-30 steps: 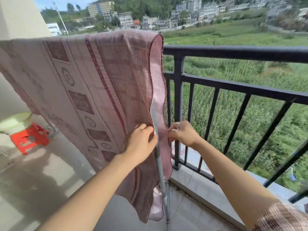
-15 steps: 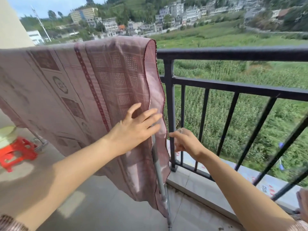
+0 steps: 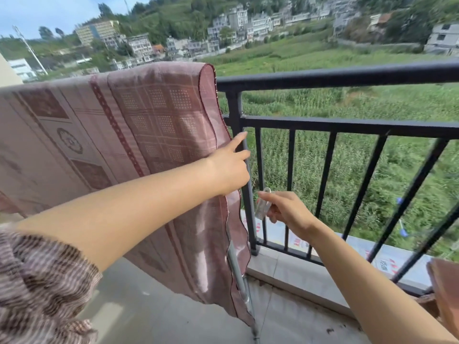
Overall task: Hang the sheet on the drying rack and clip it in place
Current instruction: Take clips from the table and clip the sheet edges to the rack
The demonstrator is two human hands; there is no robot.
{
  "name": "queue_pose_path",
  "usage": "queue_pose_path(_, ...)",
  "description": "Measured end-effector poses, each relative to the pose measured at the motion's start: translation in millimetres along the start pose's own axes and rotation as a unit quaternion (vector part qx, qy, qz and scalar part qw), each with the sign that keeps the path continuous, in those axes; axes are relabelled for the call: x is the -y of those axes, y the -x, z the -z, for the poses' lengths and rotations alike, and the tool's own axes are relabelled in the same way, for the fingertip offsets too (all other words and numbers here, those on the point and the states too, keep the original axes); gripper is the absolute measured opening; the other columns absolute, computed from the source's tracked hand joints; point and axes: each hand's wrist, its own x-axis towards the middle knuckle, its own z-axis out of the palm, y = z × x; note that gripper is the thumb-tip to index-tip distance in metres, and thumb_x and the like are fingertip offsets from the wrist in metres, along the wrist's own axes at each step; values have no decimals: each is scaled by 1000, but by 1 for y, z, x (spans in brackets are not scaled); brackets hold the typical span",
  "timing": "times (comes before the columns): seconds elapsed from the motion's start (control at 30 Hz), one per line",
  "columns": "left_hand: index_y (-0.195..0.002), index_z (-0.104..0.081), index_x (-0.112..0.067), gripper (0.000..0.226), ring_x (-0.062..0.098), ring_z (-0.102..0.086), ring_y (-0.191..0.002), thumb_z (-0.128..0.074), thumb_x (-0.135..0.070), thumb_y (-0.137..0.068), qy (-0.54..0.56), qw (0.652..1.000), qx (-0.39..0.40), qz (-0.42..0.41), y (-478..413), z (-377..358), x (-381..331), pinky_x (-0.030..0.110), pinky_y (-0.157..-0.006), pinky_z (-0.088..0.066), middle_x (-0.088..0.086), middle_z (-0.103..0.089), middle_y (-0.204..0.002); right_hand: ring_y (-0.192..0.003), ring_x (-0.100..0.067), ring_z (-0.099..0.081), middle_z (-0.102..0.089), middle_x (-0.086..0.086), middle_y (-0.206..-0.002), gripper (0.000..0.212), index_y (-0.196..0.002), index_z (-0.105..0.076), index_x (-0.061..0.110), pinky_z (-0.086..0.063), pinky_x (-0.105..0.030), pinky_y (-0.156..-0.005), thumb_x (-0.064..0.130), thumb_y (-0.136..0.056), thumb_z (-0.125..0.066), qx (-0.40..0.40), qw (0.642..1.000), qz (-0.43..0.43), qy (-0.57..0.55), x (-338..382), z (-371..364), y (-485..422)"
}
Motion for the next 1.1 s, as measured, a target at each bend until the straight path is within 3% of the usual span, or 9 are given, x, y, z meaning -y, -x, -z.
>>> queue_pose_path(0.1,-97,-64,-15,17,26,-51,-115,-57,-8,-84,30,998,54,0,-5,12,1,65,-112,-2,2,-59,-90,-69,-20,-62,-67,-17,-80,20,-91,-68,-5,-52,-22,-60,15,-86,-67,-24,999,13,-36,0,7,6)
queue_pose_path(0.2,-81,-56,-17,15,25,-61,-95,-55,-2,-79,86,996,16,-5,0,7,4,50,-108,-25,2,-58,-85,-80,-24,-68,-69,-21,-88,23,-97,-69,-7,-57,-28,-76,8,-80,-72,-25,998,29,-55,0,11,12)
queue_pose_path(0.27,-82,-60,-18,17,27,-60,-86,-56,-2,-77,135,990,-33,-8,5,-1,6,34,-85,-39,2,-62,-86,-82,-18,-68,-71,-17,-92,27,-99,-70,-5,-56,-26,-77,6,-76,-75,-8,997,56,-53,3,9,15)
queue_pose_path(0.37,-83,-62,-17,22,23,-48,-74,-53,1,-75,235,969,-70,4,11,-13,10,27,-60,-32,-8,-44,-65,-78,-12,-66,-72,-15,-92,31,-102,-71,-5,-52,-17,-70,1,-72,-76,-6,994,88,-58,9,2,16)
queue_pose_path(0.53,-93,-55,-19,17,22,-43,-73,-57,-6,-81,280,954,-104,12,12,-20,9,30,-60,-32,-11,-32,-63,-85,-12,-65,-73,-16,-101,32,-100,-73,-1,-51,-16,-81,4,-69,-78,-45,991,91,-85,9,-6,15)
queue_pose_path(0.67,-86,-42,-21,22,21,-43,-72,-55,-4,-82,302,946,-119,24,11,-22,8,30,-56,-29,-11,-33,-65,-97,-12,-66,-74,-7,-103,37,-94,-76,6,-48,-24,-94,17,-59,-81,-52,989,69,-117,3,-14,12)
queue_pose_path(0.77,-85,-40,-22,24,21,-46,-73,-51,-1,-82,319,939,-125,28,10,-24,8,28,-48,-23,-13,-38,-64,-96,-8,-67,-75,2,-99,23,-90,-77,10,-48,-19,-89,6,-67,-80,-56,989,58,-123,1,-24,10)
queue_pose_path(0.97,-84,-43,-20,19,21,-44,-71,-52,-4,-83,314,939,-141,31,13,-24,6,26,-46,-21,-11,-38,-63,-78,-6,-68,-75,-1,-84,25,-92,-73,10,-50,-13,-75,-3,-72,-76,-56,987,67,-137,-1,-45,12)
queue_pose_path(1.1,-96,-49,-23,19,26,-53,-79,-52,-7,-85,292,946,-140,19,19,-26,3,31,-55,-31,-8,-45,-74,-90,-10,-68,-74,-7,-101,50,-119,-64,8,-50,-17,-80,0,-72,-77,-62,989,69,-116,-4,-48,17)
